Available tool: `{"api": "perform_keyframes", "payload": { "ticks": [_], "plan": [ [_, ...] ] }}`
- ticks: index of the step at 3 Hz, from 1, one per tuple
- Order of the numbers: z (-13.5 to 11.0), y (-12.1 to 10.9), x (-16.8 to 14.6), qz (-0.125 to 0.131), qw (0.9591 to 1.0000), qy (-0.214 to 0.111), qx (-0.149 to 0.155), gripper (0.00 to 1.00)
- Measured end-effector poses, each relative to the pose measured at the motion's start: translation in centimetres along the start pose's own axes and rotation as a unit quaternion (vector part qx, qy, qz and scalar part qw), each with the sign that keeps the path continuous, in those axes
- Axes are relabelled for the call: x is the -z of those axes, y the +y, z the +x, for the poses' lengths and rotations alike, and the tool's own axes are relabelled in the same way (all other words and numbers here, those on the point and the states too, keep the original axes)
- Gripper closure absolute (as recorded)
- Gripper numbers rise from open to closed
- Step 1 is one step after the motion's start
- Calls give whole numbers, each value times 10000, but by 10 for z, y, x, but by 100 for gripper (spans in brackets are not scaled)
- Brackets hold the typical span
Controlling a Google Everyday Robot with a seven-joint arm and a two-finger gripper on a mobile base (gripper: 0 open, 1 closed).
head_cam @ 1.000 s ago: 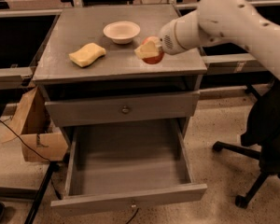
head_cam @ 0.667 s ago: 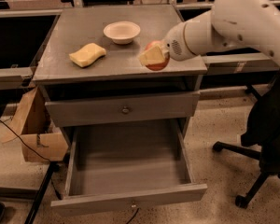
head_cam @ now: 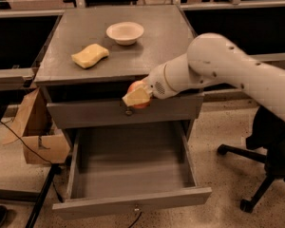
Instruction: Place apple into middle drawer
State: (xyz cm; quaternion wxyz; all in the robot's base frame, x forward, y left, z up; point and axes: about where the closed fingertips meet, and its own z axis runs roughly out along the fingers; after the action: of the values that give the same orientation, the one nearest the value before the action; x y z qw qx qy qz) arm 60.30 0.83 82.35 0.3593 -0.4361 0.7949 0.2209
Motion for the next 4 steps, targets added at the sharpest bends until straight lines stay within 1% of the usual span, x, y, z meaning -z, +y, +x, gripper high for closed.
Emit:
{"api": "perform_keyframes", "payload": {
  "ticks": [1,2,3,4],
  "plan": [
    [43,19,-74,-474,9983,321,-122,100],
    [43,19,-74,-474,9983,321,-122,100],
    [67,29,-100,-672,9971,328,-150,100],
    [127,46,-137,-915,9940,409,-439,100]
  ]
}}
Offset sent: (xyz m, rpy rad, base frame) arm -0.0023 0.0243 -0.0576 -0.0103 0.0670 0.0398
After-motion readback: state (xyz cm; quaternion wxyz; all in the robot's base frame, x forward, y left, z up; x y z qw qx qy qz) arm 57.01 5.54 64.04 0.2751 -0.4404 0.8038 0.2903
